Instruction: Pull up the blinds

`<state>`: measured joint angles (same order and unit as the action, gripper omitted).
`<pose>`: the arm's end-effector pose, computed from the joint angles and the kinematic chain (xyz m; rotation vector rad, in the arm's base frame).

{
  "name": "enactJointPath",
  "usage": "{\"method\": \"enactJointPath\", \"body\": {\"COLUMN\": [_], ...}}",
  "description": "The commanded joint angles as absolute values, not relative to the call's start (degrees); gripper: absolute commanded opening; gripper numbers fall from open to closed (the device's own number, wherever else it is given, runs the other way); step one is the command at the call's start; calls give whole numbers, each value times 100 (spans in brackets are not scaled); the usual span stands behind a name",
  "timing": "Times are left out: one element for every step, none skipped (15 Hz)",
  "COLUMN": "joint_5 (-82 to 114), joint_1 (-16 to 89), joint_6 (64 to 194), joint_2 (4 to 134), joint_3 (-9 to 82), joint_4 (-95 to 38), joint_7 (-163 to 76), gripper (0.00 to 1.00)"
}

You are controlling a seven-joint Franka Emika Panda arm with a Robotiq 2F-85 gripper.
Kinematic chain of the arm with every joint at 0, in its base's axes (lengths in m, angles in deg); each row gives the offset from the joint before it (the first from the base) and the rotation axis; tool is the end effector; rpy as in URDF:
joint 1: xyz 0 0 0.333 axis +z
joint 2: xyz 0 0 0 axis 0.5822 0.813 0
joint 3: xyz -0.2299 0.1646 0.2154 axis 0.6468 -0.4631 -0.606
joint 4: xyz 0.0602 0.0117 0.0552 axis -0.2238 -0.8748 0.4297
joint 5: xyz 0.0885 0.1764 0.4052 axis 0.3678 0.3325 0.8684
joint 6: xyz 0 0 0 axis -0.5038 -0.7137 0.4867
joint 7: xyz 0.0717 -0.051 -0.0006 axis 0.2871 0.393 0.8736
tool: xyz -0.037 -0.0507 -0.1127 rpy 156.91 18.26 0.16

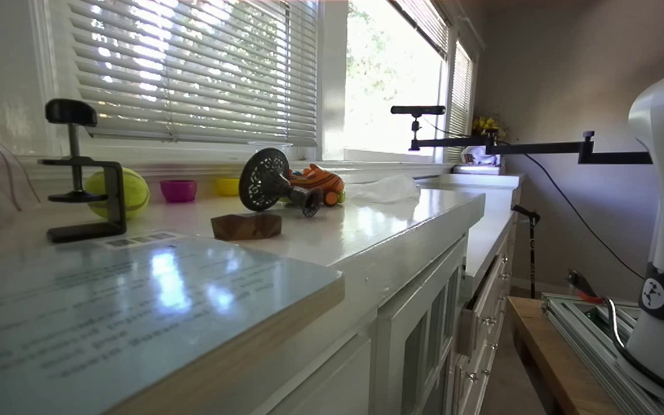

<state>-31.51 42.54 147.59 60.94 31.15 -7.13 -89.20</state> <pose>0.6919 0.1170 0.8800 2.2379 -0.2433 1.9995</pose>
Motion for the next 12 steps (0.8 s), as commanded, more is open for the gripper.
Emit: {"method": "enactJointPath", "body": {"joint_5": [-3557,-3610,-3701,-3767,-3823,-3852,-3844,-3814,-3792,-3709,-3699,-3623], "joint_1": [4393,4419,4446,4460,4466,4456,4422,4388,4360,4322,4303,4272], "joint_6": [14361,14272,14178,14073,13981,13931,13935,13940,13956,14018,14069,14125], "joint_2": [5805,5757,5688,5625,5562,5508,5479,5461,5459,5500,5515,5581], "joint_3": [3134,3123,3120,3120,3132,3143,3158,3174,3194,3228,3257,3283], "joint_4": [-808,-807,-857,-902,-950,-1012,-1069,-1110,-1141,-1121,-1159,-1138], "joint_7": [-9193,-9196,-9237,-9271,-9314,-9349,-9375,-9387,-9386,-9333,-9347,-9289], "gripper": [100,100,100,95,96,96,99,100,100,100,100,100]}}
